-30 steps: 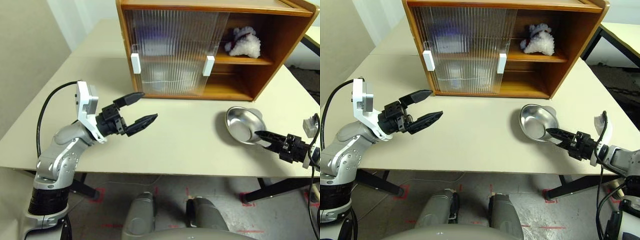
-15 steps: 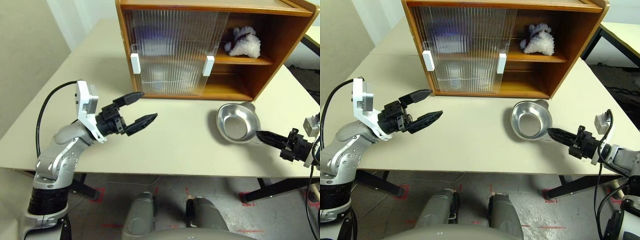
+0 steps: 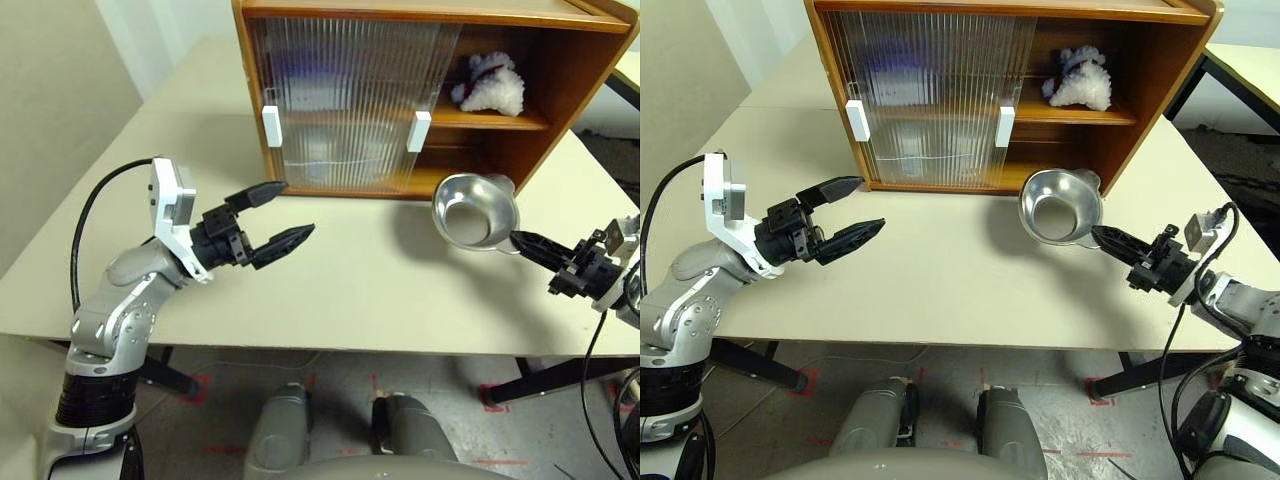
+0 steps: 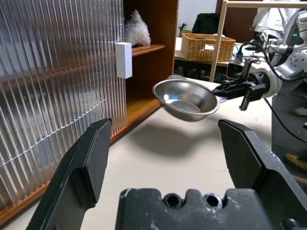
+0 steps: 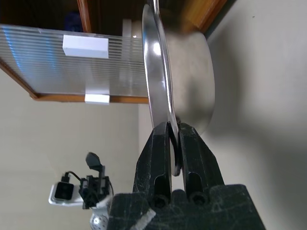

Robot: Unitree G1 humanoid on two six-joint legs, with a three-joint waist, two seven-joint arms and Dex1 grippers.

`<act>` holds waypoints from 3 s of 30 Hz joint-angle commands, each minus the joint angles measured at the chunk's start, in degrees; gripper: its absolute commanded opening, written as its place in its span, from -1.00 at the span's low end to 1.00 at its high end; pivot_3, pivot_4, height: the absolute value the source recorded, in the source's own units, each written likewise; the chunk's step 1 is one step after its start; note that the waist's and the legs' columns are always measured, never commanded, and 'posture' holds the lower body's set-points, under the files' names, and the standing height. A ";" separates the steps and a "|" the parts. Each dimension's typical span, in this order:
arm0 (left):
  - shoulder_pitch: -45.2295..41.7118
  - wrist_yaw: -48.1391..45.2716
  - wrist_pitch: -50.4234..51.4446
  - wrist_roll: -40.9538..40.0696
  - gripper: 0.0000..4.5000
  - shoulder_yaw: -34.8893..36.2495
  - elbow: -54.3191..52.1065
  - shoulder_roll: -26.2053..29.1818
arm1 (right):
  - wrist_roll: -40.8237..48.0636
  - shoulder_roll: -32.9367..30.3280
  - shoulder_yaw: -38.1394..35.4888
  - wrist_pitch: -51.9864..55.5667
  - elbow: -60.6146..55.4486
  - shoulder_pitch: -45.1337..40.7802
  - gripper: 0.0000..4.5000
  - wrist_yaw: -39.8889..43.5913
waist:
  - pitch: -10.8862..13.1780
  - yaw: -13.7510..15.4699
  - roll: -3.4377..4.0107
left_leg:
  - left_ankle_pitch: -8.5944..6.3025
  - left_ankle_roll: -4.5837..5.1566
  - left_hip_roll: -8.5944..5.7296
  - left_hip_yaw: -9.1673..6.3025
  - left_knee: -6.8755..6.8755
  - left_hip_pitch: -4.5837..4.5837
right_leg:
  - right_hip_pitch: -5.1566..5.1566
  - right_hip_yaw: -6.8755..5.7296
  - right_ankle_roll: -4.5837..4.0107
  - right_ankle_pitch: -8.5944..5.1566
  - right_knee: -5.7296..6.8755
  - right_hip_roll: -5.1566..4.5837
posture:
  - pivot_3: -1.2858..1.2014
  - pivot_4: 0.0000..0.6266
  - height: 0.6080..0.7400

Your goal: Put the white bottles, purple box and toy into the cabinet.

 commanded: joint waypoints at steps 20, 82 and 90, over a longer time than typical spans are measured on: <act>0.73 0.54 -0.09 0.52 1.00 -0.80 -0.21 -0.02 | -4.30 9.01 0.58 -30.43 21.75 -19.13 -0.96 -14.52 | 0.10 -0.36 0.13 | 0.00 0.02 0.01 0.00 -0.14 -0.04 | -0.04 0.01 -0.01 -0.04 -0.05 0.00 | 0.20 -0.84 1.00; 2.13 1.45 -0.88 0.32 1.00 -0.13 -1.08 0.39 | -26.62 9.81 22.72 -56.31 13.51 -15.69 0.98 -19.31 | 0.27 0.21 0.39 | 0.03 0.07 0.00 -0.05 -0.11 -0.84 | -0.83 -0.08 -0.26 0.06 0.10 -0.10 | 0.21 -0.81 1.00; 1.63 0.39 -1.73 0.59 1.00 -0.21 0.58 0.49 | -24.52 4.66 29.52 -50.37 -10.53 -2.88 0.81 -5.60 | 0.34 -0.50 0.50 | 0.03 0.07 0.05 0.00 -0.07 -0.81 | -0.86 -0.04 -0.09 0.02 0.11 -0.06 | 0.19 -0.82 1.00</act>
